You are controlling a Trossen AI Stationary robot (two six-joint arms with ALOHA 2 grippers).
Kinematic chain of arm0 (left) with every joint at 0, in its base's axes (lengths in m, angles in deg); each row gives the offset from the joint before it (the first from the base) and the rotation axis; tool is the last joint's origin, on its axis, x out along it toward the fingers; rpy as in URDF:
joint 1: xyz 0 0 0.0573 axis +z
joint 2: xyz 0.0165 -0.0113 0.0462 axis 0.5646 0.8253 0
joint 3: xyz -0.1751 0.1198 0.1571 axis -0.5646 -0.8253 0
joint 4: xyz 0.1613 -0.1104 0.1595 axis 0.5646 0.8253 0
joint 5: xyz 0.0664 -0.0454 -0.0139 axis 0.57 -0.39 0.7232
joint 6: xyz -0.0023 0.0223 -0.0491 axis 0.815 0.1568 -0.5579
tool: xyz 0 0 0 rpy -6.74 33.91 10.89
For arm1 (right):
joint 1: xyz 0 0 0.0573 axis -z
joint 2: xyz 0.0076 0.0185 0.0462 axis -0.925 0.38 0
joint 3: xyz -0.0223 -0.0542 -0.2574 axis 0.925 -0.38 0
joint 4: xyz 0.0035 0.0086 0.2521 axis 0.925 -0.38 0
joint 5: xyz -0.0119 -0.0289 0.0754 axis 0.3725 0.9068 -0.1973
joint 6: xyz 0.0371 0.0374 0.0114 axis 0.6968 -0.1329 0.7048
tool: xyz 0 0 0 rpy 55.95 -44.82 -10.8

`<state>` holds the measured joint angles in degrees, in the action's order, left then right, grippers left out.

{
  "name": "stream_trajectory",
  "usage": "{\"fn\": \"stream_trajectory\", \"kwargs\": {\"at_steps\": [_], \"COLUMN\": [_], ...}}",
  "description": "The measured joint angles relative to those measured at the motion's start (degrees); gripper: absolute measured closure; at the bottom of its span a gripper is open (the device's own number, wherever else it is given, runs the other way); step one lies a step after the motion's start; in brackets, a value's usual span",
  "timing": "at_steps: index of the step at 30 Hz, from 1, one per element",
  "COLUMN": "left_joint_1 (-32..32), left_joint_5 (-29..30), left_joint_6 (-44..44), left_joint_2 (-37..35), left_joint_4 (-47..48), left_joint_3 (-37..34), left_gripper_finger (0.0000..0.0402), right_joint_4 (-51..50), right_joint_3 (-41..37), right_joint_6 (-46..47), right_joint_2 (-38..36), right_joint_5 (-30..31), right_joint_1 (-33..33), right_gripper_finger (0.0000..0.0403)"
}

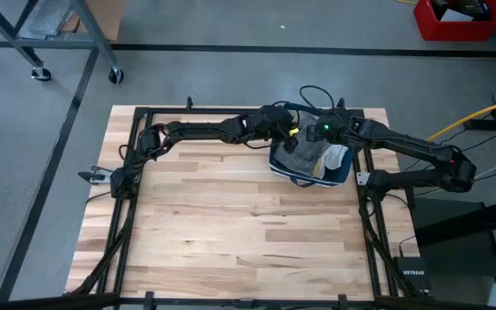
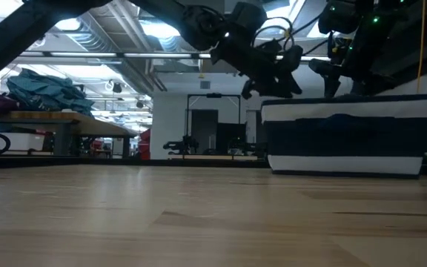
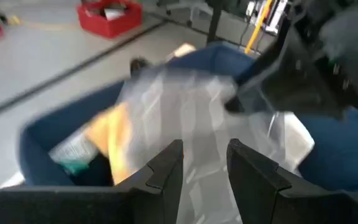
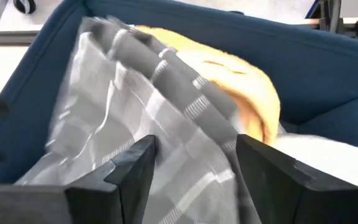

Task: Fold towel
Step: Put the stacked and folded towels into the blue laundry bin

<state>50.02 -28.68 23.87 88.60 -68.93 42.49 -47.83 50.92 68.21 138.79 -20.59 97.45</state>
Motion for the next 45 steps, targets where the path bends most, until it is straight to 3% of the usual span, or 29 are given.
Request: {"fn": "stream_trajectory", "kwargs": {"at_steps": [6,12,16,23,29,45], "left_joint_1": [-0.02,-2.89,-4.88,-5.81,-6.09,-8.14], "left_joint_5": [1.92,-7.87,-8.1,-4.03,-3.88,-3.85], "left_joint_6": [-0.64,-0.98,2.4,6.41,4.12,5.27], "left_joint_2": [-1.3,-2.02,-2.02,-0.92,1.17,3.05], "left_joint_4": [0.34,1.97,7.21,10.18,14.93,16.77], "left_joint_3": [0.02,0.13,0.11,0.11,0.02,0.3], "left_gripper_finger": [0.0288,0.0288,0.0288,0.0288,0.0288,0.0288], "right_joint_4": [0.22,8.78,14.88,15.34,14.53,8.33], "right_joint_3": [0.0,0.0,0.02,0.04,0.02,0.09], "right_joint_6": [-0.49,-2.23,-5.89,-5.76,-5.74,-11.77], "right_joint_2": [0.0,-0.39,0.04,7.07,13.22,18.46], "right_joint_5": [-0.18,-6.58,-10.94,-11.59,-9.84,-6.58], "right_joint_1": [-0.02,-0.11,-0.15,-0.13,-0.11,5.46], "right_gripper_finger": [0.0173,0.0173,0.0173,0.0173,0.0173,0.0173]}}
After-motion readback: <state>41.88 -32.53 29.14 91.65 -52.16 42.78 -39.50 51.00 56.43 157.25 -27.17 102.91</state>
